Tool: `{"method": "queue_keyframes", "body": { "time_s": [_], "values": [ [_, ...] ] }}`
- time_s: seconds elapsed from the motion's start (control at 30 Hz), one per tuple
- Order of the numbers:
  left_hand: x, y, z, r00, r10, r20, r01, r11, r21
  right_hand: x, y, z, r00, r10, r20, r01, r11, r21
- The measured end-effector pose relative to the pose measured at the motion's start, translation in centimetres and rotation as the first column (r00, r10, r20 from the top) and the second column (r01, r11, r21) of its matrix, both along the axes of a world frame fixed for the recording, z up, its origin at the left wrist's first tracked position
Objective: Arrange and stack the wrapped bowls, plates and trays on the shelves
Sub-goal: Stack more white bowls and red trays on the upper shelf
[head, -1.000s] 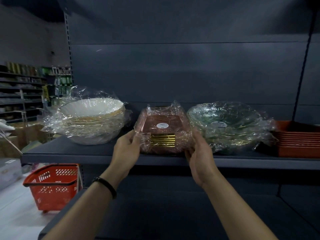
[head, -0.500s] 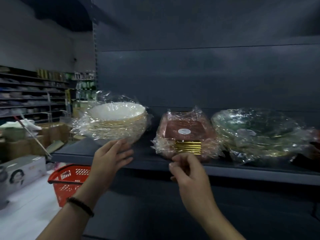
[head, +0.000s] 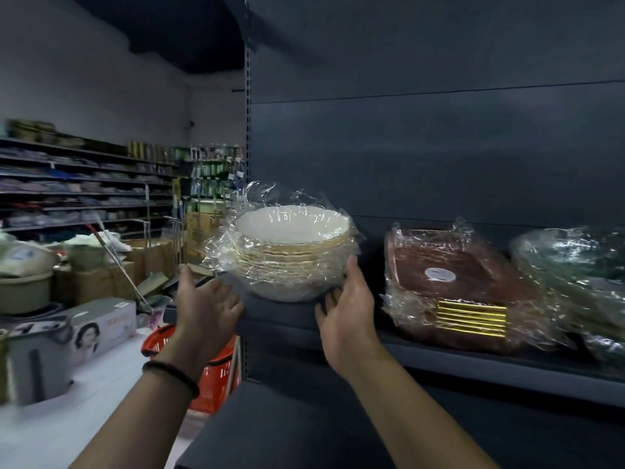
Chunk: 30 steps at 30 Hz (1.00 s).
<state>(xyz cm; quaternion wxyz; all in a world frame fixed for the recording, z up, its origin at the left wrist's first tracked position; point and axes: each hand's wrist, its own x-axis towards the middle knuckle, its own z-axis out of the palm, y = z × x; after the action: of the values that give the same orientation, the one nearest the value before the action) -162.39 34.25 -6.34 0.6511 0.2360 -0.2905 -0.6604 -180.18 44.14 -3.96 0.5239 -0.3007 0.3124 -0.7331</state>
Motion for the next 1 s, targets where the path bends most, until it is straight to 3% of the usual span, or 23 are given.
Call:
{"method": "queue_keyframes", "body": {
  "time_s": [0.2, 0.53, 1.0],
  "values": [
    [-0.8, -2.5, 1.5, 1.000, 0.017, 0.013, -0.016, 0.999, -0.047, -1.6, -4.7, -0.4, 0.994, -0.005, 0.111, 0.011, 0.999, -0.047],
    [-0.3, -3.5, 0.9, 0.996, 0.015, 0.090, -0.005, 0.993, -0.114, -1.1, -6.5, -1.5, 0.992, 0.013, 0.123, -0.005, 0.998, -0.065],
    [-0.5, 1.0, -1.0, 0.996, -0.037, 0.085, 0.051, 0.983, -0.175, -0.8, -0.7, -3.0, 0.957, 0.026, 0.290, 0.022, 0.986, -0.163]
  ]
}}
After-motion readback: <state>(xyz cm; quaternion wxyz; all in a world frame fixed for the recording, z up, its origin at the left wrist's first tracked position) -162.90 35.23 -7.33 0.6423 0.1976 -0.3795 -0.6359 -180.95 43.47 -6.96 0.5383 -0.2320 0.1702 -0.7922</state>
